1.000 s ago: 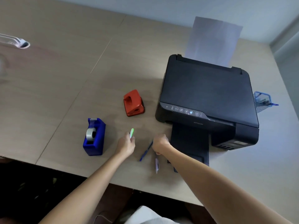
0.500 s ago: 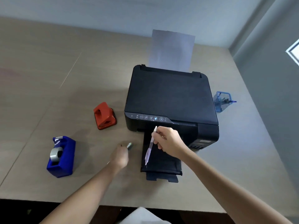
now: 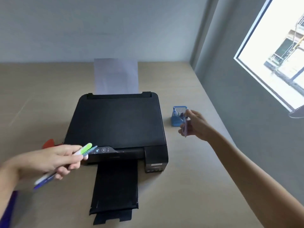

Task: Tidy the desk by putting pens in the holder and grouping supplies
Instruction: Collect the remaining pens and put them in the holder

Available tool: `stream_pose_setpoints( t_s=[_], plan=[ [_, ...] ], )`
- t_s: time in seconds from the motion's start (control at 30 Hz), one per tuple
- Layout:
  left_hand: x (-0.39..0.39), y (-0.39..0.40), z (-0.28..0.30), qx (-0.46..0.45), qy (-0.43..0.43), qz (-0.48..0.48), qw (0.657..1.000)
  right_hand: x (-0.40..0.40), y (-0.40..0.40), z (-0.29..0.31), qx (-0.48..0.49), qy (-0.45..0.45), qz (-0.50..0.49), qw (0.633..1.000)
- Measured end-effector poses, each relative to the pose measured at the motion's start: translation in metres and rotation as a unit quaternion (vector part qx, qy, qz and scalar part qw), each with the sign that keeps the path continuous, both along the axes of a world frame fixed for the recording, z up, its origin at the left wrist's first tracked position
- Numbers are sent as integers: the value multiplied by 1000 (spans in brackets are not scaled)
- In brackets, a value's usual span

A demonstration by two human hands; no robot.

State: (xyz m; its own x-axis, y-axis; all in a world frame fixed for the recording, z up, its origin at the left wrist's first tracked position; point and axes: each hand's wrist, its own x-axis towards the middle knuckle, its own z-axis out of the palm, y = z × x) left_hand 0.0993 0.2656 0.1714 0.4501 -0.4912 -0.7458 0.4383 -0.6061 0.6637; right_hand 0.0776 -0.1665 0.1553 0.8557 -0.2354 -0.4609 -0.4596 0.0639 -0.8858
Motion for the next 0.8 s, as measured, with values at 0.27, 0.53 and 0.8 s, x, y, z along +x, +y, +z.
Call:
stream_pose_setpoints(
  t_s=[0.27,0.53,0.8],
  plan=[
    [82,-235,34,-55,-89,-84,991,65,-103,-49,-45,137,0,989],
    [165,-406,-55,105,-65,-68,990,117,-122,-73,-76,157,14,985],
    [187,-447,-76,190,-56,-32,980,143,-130,-86,-61,169,41,983]
  ],
)
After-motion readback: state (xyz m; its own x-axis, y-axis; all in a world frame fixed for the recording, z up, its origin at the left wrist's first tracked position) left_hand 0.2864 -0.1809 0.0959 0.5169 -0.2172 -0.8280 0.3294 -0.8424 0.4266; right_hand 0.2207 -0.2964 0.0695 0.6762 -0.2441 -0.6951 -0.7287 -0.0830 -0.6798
